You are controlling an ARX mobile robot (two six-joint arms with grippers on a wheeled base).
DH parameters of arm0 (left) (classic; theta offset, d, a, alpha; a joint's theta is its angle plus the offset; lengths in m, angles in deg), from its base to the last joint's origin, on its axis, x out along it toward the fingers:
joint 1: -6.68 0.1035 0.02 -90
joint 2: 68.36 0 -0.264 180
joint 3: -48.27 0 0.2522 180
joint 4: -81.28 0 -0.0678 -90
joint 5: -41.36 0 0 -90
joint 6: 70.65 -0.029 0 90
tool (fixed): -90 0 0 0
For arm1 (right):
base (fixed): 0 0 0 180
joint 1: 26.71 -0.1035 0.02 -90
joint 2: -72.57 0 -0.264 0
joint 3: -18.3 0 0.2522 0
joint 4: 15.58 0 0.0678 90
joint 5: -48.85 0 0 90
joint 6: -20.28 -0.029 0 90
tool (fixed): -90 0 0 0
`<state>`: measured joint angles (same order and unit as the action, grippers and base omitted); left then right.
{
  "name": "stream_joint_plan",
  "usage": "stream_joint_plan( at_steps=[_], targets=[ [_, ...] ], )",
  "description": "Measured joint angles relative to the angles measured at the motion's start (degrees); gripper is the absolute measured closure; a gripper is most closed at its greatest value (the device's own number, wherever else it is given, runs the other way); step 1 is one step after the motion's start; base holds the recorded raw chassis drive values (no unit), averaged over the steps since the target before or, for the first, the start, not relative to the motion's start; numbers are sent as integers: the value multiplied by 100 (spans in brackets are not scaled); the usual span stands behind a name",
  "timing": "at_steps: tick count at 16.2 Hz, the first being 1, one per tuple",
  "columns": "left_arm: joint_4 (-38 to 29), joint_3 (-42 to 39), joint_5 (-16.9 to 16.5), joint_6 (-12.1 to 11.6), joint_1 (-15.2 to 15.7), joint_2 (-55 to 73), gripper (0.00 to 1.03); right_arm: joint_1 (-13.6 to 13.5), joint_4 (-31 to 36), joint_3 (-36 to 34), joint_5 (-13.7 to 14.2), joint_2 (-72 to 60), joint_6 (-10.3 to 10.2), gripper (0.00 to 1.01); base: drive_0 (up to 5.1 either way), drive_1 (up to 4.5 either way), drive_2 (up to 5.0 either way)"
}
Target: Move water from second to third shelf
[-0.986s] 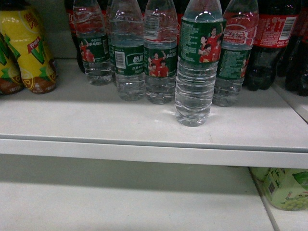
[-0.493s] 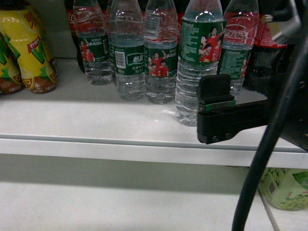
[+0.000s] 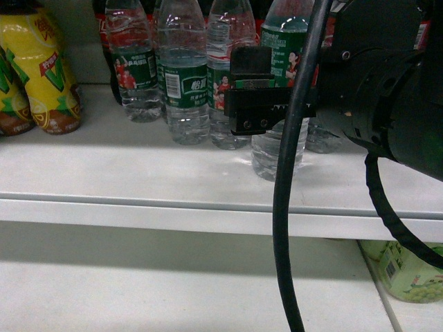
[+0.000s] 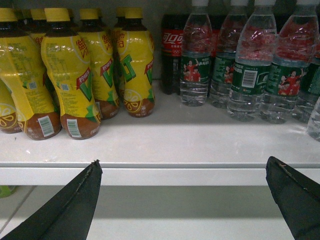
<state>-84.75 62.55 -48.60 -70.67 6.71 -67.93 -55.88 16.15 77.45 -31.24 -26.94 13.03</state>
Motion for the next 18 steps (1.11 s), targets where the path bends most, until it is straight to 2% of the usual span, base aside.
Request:
stream_joint_plan(
  at_steps=[2, 7, 16, 17, 18],
  targets=[
    [0, 0, 2, 0, 0, 0, 5, 61, -61, 223, 149, -223, 2, 3, 0, 0, 0],
    [0, 0, 0, 0, 0, 0, 5, 149, -208, 732, 315, -520, 13, 3, 0, 0, 0],
    [0, 0, 0, 0, 0, 0, 5, 55, -619, 1351, 492, -802, -140, 4, 0, 0, 0],
    [0, 0, 0, 2, 0, 0, 5, 33, -616, 1362, 494, -807, -153, 10, 0, 0, 0],
    [0, 0, 0, 2, 0, 0, 5, 24, -614, 1364, 518, -813, -168, 22, 0, 0, 0]
  ],
)
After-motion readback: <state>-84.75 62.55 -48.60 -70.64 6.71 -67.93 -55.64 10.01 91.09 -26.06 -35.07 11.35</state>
